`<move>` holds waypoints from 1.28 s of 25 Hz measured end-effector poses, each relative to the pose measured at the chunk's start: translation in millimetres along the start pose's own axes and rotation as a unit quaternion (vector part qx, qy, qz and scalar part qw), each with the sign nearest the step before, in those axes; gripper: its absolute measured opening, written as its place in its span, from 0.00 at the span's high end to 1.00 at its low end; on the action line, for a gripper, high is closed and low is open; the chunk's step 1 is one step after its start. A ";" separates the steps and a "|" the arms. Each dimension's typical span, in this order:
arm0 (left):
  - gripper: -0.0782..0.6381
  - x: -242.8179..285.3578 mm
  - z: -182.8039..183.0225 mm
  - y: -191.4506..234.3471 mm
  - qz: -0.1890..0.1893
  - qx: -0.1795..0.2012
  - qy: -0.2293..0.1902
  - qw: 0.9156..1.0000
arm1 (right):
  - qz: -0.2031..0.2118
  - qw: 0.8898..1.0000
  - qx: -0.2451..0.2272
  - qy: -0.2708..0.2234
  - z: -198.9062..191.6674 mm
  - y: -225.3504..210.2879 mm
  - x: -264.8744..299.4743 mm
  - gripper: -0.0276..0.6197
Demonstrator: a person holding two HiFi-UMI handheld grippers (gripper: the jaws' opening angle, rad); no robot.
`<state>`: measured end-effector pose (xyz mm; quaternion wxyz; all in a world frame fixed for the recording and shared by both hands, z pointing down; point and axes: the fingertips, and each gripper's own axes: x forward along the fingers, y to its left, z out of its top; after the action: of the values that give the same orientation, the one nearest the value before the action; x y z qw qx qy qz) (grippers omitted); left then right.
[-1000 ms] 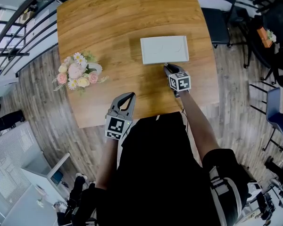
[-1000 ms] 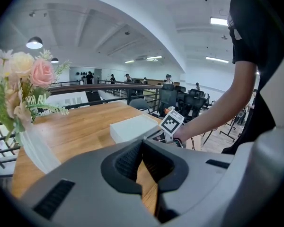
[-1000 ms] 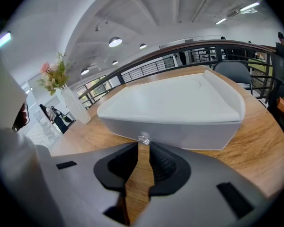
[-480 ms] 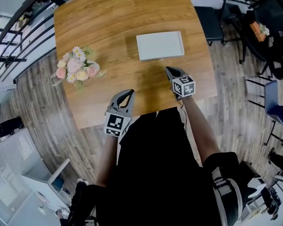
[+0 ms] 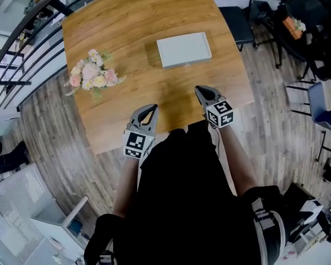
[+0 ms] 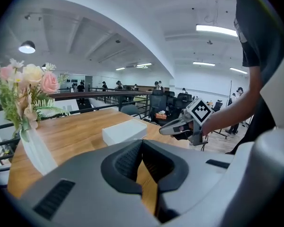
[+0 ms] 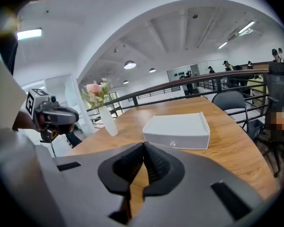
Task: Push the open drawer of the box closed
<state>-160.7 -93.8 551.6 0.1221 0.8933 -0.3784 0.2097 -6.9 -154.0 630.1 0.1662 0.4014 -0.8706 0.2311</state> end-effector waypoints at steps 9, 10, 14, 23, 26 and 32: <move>0.86 -22.0 -12.5 -8.8 -0.012 -0.001 0.006 1.000 | -0.027 0.998 -0.062 -0.011 1.7 33.5 -57.9 0.93; 0.86 -23.2 -12.0 -8.9 -0.012 -0.001 0.004 1.000 | -0.028 0.997 -0.064 -0.011 1.3 35.3 -61.8 0.93; 0.86 -24.6 -7.8 -8.8 -0.007 -0.005 -0.012 1.000 | -0.021 0.996 -0.085 -0.011 0.6 42.8 -72.0 0.93; 0.86 -26.0 -3.7 2.8 0.009 -0.010 -0.016 1.000 | -0.013 0.994 -0.105 -0.018 10.1 45.8 -78.2 0.93; 0.86 -24.8 -2.3 2.8 0.011 -0.010 -0.017 1.000 | -0.005 0.994 -0.105 -0.021 10.9 48.0 -77.2 0.93; 0.86 -20.2 6.4 -2.3 0.011 -0.008 -0.022 1.000 | 0.001 0.994 -0.110 -0.019 12.7 47.4 -78.8 0.93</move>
<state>-169.9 -82.0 536.4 0.1184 0.8925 -0.3924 0.1882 4.1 -84.7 569.3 0.1924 0.3845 -0.8939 0.1264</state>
